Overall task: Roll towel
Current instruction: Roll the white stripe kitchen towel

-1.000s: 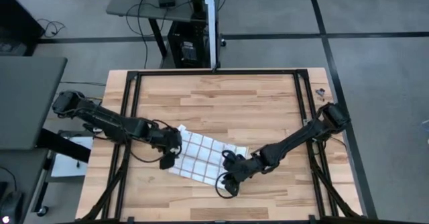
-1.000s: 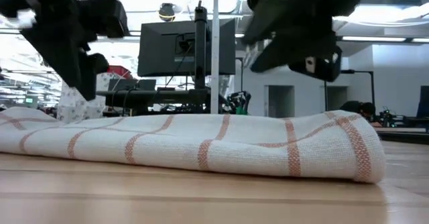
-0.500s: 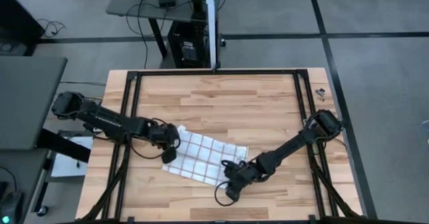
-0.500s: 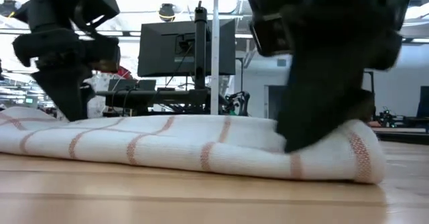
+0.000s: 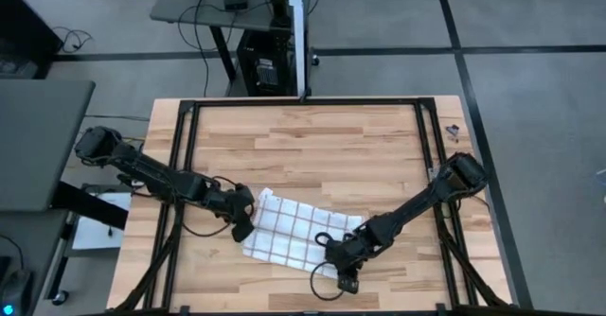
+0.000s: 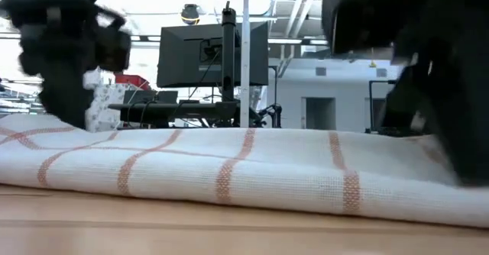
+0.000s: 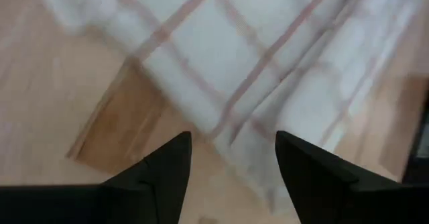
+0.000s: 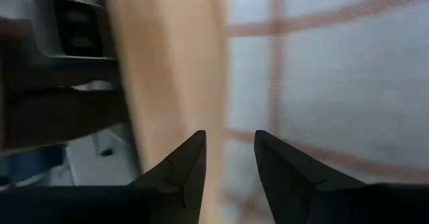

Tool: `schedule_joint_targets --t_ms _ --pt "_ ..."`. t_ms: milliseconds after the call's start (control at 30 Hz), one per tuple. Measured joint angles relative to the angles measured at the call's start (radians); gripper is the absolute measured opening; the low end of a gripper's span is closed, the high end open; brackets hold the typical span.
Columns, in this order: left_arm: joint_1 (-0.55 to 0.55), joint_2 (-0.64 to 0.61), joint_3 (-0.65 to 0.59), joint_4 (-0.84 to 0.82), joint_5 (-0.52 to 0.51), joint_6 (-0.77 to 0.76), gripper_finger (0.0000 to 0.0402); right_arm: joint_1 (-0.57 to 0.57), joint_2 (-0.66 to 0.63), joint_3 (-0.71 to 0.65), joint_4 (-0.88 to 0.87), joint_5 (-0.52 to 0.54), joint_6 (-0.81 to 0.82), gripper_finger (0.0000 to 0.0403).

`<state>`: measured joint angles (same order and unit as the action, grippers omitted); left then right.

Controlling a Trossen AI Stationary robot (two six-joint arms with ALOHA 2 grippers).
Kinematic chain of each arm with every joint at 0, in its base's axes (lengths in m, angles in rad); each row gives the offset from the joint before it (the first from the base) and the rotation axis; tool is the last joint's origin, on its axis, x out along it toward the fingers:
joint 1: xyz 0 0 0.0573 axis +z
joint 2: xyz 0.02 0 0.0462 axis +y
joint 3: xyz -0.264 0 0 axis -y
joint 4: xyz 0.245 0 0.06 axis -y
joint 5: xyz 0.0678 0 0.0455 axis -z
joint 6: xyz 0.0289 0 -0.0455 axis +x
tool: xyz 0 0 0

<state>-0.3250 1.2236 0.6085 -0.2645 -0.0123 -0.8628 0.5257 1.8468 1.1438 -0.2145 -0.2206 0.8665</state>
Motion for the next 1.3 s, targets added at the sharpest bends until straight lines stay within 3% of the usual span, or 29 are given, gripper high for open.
schedule_joint_targets --t_ms 100,300,467,700,967,1133,1300 --pt "0.034 0.006 0.071 0.028 -0.010 0.108 0.0201 -0.006 -0.068 0.002 0.002 0.055 0.000 0.0122" --pt "0.131 0.125 0.111 0.083 -0.034 0.281 0.0201 -0.006 -0.106 0.002 0.004 0.291 0.029 0.0122" --pt "0.189 0.291 0.110 0.027 -0.031 0.341 0.0201 -0.009 -0.091 0.002 0.006 0.330 0.111 0.0122" --pt "0.195 0.350 0.113 -0.066 -0.058 0.310 0.0201 0.007 -0.092 0.002 -0.017 0.336 0.152 0.0122" --pt "0.159 0.279 0.107 -0.275 -0.131 0.135 0.0201 -0.032 -0.092 0.002 -0.177 0.435 0.122 0.0122" --pt "0.141 0.257 0.105 -0.271 -0.122 0.113 0.0201 -0.107 -0.091 0.001 -0.223 0.470 0.036 0.0122" --pt "0.141 0.257 0.105 -0.267 -0.123 0.109 0.0201 -0.163 -0.091 -0.004 -0.223 0.428 -0.186 0.0122"
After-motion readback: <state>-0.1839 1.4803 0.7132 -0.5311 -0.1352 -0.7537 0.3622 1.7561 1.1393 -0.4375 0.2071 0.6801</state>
